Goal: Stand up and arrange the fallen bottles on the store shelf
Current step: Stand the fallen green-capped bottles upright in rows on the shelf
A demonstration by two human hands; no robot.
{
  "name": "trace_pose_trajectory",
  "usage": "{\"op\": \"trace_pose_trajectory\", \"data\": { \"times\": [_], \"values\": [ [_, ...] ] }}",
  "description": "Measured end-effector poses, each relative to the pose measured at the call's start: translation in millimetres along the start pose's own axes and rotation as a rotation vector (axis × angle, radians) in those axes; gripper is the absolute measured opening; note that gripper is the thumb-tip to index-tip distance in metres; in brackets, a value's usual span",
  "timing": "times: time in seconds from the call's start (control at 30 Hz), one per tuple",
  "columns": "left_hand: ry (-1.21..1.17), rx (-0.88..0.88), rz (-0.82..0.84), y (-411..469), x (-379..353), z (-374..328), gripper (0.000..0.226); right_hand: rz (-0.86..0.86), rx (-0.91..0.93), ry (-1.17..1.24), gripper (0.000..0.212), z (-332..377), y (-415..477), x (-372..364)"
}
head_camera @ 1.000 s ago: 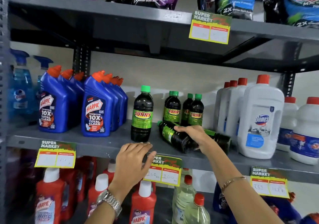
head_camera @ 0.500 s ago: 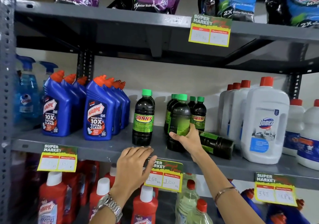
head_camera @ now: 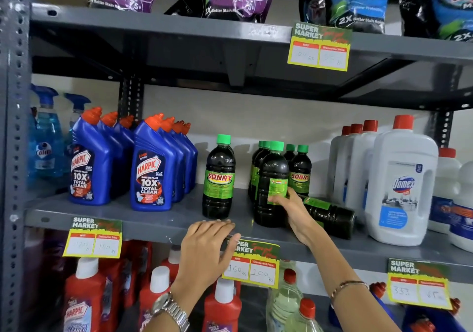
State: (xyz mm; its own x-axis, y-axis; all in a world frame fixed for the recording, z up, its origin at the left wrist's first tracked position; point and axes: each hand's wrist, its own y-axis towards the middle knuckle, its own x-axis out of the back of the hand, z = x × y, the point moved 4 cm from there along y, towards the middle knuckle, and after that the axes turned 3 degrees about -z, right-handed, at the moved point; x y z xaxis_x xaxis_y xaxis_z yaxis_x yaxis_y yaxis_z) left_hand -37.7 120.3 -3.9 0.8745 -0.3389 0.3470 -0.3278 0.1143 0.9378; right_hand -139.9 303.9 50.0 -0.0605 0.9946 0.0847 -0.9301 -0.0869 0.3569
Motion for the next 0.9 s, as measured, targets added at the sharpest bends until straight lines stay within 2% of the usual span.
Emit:
{"op": "trace_pose_trajectory", "data": {
  "times": [0.13,0.3,0.37,0.5,0.63,0.77,0.9],
  "values": [
    [-0.009,0.008,-0.004,-0.4,0.4,0.6,0.036,-0.077,0.055,-0.105,0.065,2.8,-1.5,0.3],
    [-0.007,0.021,0.02,-0.3,0.2,0.8,0.038,0.053,0.006,-0.027,0.05,-0.1,-2.2,-2.0],
    [-0.007,0.023,0.026,-0.5,0.6,0.7,0.039,0.025,0.033,-0.04,0.051,1.7,-3.9,-0.3],
    [-0.014,0.029,0.033,0.4,2.1,0.6,0.039,0.003,0.065,-0.122,0.067,3.8,-6.5,-3.5],
    [-0.007,0.03,0.04,-0.2,1.8,0.8,0.04,0.082,-0.022,-0.095,0.064,0.7,-5.0,-4.7],
    [-0.012,0.033,0.042,-0.7,0.4,1.4,0.039,0.037,-0.001,-0.137,0.073,0.1,-4.7,-4.1],
    [-0.014,0.03,0.043,-1.3,-0.6,2.9,0.038,0.071,-0.027,-0.133,0.072,-1.5,-2.5,-5.0]
  ]
}}
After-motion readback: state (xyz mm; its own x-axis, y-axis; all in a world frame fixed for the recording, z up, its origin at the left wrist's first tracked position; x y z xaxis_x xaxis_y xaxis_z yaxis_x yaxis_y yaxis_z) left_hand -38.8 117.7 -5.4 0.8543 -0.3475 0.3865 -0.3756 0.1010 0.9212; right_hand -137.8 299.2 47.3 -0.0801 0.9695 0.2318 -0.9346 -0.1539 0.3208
